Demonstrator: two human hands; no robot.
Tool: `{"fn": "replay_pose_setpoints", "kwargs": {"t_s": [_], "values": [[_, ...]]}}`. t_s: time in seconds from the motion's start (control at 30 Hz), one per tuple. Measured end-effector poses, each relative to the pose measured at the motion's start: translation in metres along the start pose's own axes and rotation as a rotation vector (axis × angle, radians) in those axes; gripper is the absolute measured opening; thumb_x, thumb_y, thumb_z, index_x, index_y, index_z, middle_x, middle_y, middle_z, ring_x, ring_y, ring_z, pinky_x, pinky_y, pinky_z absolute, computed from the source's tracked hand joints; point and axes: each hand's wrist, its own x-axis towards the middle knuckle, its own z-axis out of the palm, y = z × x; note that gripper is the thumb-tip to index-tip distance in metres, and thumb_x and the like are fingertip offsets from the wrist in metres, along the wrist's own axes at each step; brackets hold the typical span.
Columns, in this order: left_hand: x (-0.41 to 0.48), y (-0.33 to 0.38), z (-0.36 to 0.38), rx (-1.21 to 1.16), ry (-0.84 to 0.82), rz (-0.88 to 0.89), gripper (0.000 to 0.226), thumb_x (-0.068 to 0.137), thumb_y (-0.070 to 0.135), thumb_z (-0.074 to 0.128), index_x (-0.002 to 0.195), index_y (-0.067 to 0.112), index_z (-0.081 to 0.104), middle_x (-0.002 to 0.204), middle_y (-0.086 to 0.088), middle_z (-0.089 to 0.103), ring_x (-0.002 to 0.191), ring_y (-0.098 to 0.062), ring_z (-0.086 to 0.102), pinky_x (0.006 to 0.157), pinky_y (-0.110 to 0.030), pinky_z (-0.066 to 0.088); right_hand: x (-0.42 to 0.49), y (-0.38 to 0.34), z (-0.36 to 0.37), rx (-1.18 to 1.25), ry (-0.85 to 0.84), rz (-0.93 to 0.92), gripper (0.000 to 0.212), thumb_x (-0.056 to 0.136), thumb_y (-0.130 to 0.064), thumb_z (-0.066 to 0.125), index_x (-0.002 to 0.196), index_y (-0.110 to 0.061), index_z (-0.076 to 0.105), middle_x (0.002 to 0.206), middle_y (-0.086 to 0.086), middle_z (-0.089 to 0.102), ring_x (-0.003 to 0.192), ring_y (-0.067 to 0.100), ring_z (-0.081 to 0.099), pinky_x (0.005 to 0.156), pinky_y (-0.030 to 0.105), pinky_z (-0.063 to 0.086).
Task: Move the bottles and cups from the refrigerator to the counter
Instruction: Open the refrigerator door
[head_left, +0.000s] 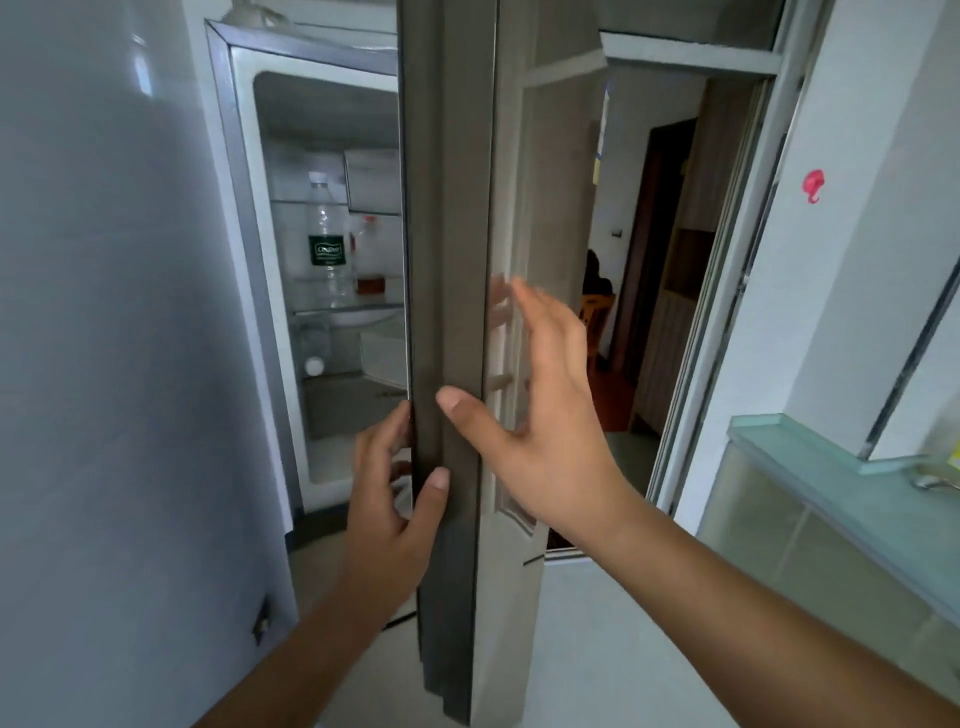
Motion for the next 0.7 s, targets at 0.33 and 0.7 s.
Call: {"fn": "replay_pose_setpoints", "kwargs": {"t_s": [0.33,0.7], "values": [[-0.026,0.034,0.09,-0.054,-0.147,0.063,0.058,0.094,0.033,0.057,0.148,0.025,0.04,0.131,-0.002,0.049,0.123,-0.022,0.054,0.098,-0.042,0.051,-0.024,0.018,-0.089,0.062,0.284,0.083,0.075,0.091,-0.046,0.065,0.154,-0.021,0.032,0.143,0.002,0.045,0.139,0.012,0.048,0.117,0.04,0.041],[-0.028,0.065,0.189,-0.18,-0.451,0.196,0.049,0.096,0.027,0.055,0.144,0.017,0.051,0.137,0.002,0.046,0.131,-0.015,0.05,0.1,-0.032,0.048,-0.05,0.083,-0.183,-0.057,0.542,0.312,0.073,0.087,-0.056,0.067,0.149,-0.032,0.036,0.145,-0.006,0.055,0.141,0.018,0.048,0.118,0.046,0.039]]}}
